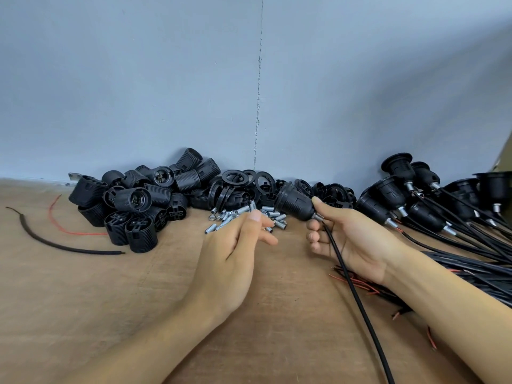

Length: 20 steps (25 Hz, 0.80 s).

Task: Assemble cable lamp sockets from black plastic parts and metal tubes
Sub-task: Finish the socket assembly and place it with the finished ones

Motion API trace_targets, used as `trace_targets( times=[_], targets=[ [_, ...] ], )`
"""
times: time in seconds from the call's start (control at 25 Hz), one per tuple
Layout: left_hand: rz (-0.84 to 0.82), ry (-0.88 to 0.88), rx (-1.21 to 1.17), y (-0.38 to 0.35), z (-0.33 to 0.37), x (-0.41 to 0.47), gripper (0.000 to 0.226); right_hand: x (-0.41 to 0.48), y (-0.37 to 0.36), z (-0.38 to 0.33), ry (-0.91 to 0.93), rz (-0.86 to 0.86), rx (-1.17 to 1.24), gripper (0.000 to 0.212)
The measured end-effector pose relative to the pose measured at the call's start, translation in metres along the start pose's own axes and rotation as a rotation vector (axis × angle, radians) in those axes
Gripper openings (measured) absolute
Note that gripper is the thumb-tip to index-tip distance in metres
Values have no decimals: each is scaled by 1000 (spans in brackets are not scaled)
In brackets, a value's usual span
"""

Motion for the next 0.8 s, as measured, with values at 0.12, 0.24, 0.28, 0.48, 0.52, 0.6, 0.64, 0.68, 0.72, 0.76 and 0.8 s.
trace_targets(
  times=[0.12, 0.24, 0.28, 0.48, 0.52, 0.6, 0.64, 0.68, 0.72, 0.76, 0.8],
  targets=[
    [53, 5, -11, 3, 1, 3, 31, -1, -1, 0, -32, -42, 14, 25],
    [9, -67, 20, 2, 6, 2, 42, -4, -6, 4, -70, -117, -60, 23],
    [-31, -82, 18, 1, 7, 1, 45, -5, -8, 5, -78, -140, -94, 23],
    [8, -104, 88, 4, 11, -3, 28, -5, -6, 8, -76, -27, -93, 22],
    [48, -127, 116, 6, 12, -3, 23, -4, -5, 6, -74, 3, -58, 22],
    [76, -145, 131, 7, 13, -3, 20, -3, -2, 3, -72, 34, -12, 24],
    [72, -140, 132, 6, 11, -3, 20, -3, -2, 3, -74, 40, -7, 26],
    [65, -131, 135, 5, 9, -3, 21, -2, -2, 3, -78, 44, -6, 27],
    [56, -117, 144, 5, 7, -2, 20, -1, -1, 3, -83, 46, -9, 27],
    [45, -101, 154, 4, 5, -1, 19, 0, -1, 4, -85, 47, -13, 27],
    [31, -83, 162, 3, 3, 0, 18, 0, 0, 4, -83, 48, -18, 27]
  ],
)
Point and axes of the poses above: each hand's wrist, its own x-axis towards the middle knuckle, its own y-axis out of the back of the hand, z = x × y, the point moved 3 cm from there along x, towards the middle knuckle, and after that the axes turned 6 degrees about -z, right-handed, at the moved point
